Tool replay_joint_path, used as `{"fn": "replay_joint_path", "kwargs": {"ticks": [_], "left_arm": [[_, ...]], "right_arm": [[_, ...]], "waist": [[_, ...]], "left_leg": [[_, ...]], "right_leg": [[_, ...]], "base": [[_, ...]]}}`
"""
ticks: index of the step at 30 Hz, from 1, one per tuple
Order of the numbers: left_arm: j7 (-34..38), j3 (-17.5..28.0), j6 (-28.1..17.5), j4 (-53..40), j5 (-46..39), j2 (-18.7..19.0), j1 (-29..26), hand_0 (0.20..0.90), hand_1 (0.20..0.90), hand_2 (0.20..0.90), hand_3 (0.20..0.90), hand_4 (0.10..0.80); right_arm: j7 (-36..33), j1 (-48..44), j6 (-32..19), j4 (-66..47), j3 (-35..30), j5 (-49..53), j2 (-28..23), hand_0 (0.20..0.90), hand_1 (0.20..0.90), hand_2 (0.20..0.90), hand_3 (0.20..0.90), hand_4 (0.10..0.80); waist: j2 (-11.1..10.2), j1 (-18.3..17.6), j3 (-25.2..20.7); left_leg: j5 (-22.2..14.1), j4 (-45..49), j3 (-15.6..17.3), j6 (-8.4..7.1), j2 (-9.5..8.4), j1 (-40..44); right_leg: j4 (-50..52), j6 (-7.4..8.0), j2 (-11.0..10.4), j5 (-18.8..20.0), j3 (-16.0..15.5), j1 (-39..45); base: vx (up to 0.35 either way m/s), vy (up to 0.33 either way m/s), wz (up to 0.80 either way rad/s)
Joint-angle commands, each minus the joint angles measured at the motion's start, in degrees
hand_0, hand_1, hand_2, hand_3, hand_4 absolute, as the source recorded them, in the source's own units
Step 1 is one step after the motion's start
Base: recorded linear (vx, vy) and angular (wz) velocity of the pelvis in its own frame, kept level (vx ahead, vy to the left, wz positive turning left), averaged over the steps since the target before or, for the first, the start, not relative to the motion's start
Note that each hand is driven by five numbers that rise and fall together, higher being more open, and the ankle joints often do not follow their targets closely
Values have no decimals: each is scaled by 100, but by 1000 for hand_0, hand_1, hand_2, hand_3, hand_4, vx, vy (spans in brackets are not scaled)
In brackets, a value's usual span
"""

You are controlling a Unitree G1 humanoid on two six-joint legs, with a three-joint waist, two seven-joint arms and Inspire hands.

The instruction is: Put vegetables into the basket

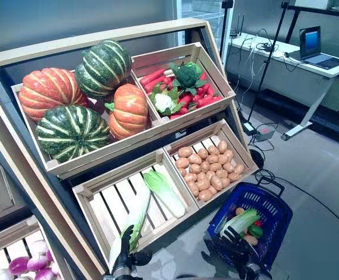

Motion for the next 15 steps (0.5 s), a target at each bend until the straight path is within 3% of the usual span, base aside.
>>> {"fn": "replay_joint_path", "kwargs": {"ticks": [1,8,15], "left_arm": [[156,-86,-396,166,30,14,-756,900,900,900,900,800],[185,-77,-600,128,115,41,-759,900,900,900,900,800],[1140,-243,-847,-89,1014,161,-804,900,900,900,900,800]], "right_arm": [[288,-701,-105,199,-208,68,181,900,900,900,900,800],[462,-674,33,260,-278,279,172,900,900,900,900,800],[497,-665,104,281,-280,256,134,900,900,900,900,800]], "waist": [[-252,27,205],[-250,25,202],[-235,25,214]], "left_leg": [[-92,5,137,116,-114,-69],[-98,5,149,109,-113,-68],[-98,5,153,101,-121,-81]], "right_leg": [[9,-257,-167,95,149,127],[9,-252,-167,93,145,125],[9,-246,-169,90,143,114]], "base": [[0,0,0],[0,0,0],[0,0,0]]}}
